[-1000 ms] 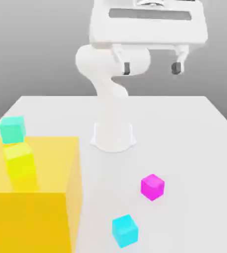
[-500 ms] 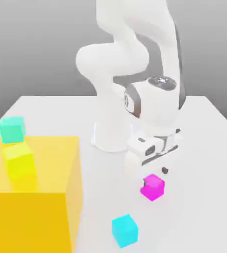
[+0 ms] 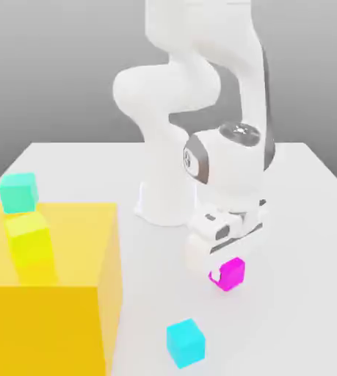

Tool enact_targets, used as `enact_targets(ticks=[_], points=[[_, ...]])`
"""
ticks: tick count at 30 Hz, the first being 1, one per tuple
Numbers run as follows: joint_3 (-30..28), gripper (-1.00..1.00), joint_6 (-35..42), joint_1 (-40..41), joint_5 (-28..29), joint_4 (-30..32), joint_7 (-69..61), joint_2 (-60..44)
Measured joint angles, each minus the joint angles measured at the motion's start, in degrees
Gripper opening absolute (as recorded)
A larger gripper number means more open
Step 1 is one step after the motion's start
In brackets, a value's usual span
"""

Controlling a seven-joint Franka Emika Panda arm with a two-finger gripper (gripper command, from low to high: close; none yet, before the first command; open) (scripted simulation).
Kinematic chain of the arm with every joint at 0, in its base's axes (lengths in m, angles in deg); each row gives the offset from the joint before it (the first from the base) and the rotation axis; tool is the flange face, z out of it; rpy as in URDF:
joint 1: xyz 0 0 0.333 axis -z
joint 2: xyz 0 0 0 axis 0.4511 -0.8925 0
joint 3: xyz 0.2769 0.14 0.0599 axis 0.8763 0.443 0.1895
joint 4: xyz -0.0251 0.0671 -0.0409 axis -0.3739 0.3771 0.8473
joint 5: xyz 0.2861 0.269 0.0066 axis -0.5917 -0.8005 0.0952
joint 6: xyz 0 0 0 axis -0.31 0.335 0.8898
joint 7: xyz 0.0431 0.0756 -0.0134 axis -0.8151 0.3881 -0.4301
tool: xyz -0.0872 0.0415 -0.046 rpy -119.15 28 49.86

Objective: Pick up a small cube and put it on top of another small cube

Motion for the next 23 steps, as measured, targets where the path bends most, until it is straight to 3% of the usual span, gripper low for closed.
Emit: enact_targets(ticks=[4,14,19,20,23], points=[[-1.44,-1.0,6.49,0.3,-0.27,-0.9,-1.91,5.57],[-7.83,-1.0,20.32,10.1,-0.14,-20.83,-19.31,-0.6],[-7.2,-1.0,14.1,10.96,-1.72,-23.37,-22.25,-9.33],[-6.95,1.0,12.52,11.15,-2.08,-23.48,-22.55,-11.05],[-6.95,1.0,12.52,11.15,-2.08,-23.48,-22.55,-11.05]])
